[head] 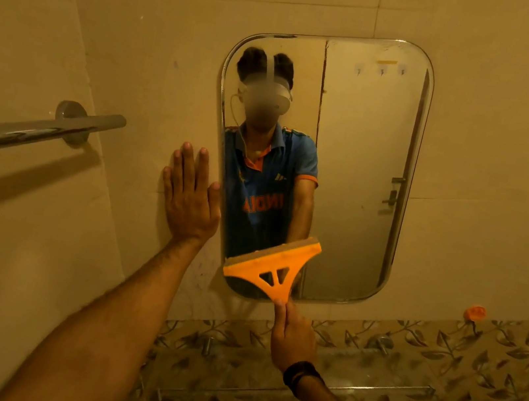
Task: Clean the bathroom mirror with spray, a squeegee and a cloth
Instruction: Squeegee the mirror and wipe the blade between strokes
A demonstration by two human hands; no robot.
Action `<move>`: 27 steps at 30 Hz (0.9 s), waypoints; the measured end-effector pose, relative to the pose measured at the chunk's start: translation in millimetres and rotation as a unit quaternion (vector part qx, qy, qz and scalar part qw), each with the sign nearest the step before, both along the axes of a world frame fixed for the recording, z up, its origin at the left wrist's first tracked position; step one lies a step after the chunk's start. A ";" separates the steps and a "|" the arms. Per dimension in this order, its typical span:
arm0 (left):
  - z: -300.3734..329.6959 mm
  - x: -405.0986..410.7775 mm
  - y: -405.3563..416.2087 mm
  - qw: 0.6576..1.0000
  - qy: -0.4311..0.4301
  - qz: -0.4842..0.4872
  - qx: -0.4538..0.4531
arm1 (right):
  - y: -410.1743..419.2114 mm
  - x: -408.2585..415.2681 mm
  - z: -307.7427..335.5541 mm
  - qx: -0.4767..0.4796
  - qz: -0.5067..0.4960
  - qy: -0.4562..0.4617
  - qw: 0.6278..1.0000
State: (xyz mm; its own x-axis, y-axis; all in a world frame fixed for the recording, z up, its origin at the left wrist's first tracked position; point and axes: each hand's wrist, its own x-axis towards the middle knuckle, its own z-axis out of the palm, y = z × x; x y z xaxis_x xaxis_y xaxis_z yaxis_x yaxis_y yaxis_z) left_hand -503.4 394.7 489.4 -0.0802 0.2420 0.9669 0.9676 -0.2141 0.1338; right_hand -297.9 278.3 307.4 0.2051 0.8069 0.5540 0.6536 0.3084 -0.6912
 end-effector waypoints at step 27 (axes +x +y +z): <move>-1.2 0.5 -0.7 1.000 0.010 0.025 0.009 | -11.8 21.8 -24.9 -0.018 -0.033 -0.014 0.999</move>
